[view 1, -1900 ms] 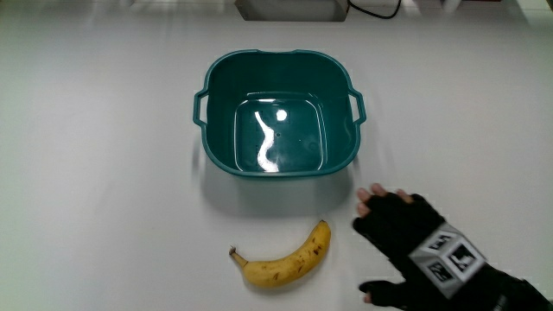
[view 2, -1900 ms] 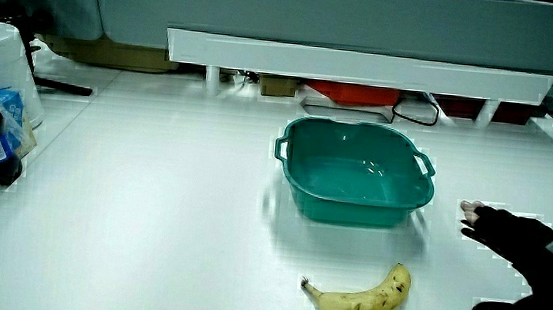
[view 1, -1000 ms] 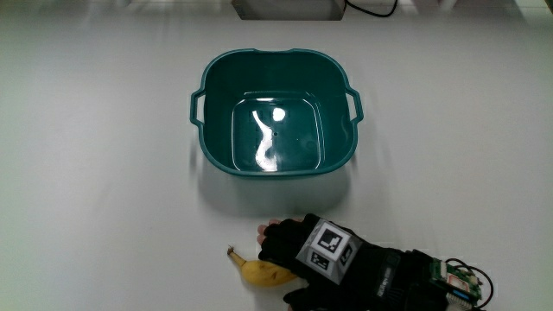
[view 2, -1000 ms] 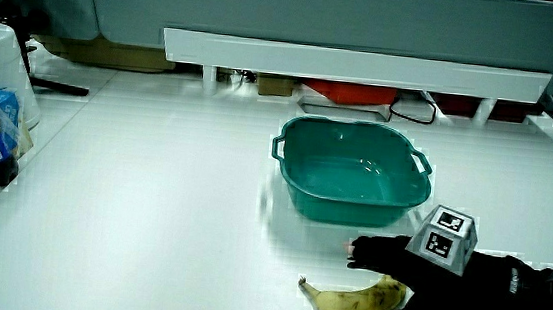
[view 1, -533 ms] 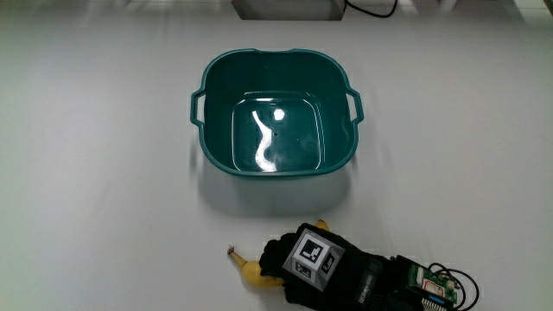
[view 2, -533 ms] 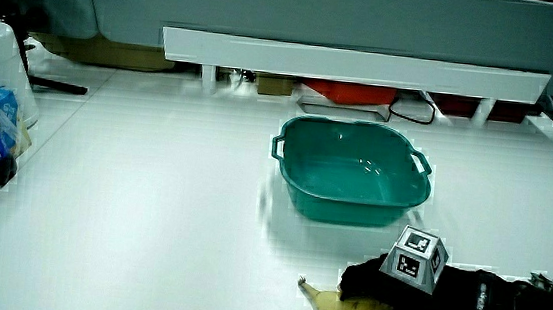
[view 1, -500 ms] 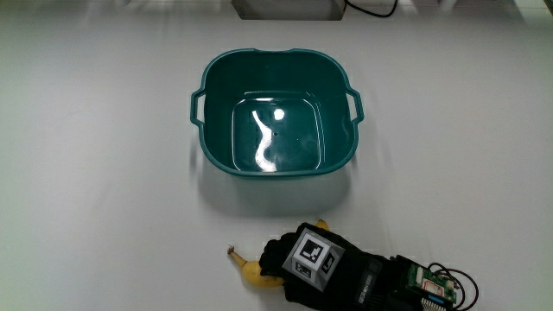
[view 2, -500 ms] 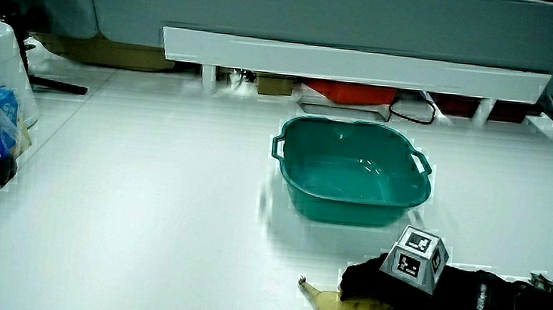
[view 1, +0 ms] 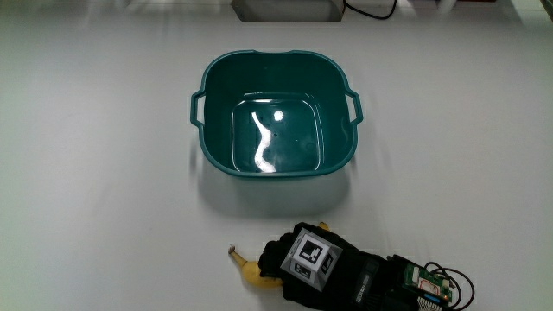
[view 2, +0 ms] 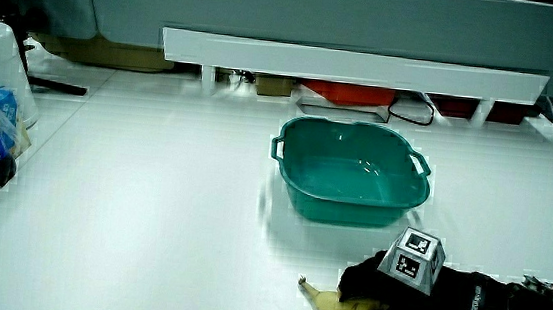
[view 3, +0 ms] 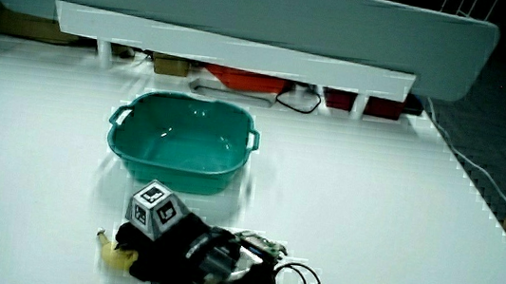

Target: Pick banana from desk

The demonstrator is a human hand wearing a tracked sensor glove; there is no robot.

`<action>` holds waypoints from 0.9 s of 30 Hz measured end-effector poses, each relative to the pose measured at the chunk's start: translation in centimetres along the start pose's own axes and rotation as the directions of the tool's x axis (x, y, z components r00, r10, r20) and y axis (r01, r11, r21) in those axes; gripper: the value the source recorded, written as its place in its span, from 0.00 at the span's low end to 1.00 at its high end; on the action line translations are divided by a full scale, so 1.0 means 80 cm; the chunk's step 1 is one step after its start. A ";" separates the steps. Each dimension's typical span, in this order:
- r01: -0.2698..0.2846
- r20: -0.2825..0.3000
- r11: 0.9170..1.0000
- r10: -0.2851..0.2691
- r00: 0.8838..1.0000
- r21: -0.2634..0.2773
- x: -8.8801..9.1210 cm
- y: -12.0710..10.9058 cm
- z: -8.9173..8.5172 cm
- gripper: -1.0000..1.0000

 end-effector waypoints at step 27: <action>0.022 0.034 0.955 -0.034 0.999 0.297 0.007 -0.073 0.159 1.00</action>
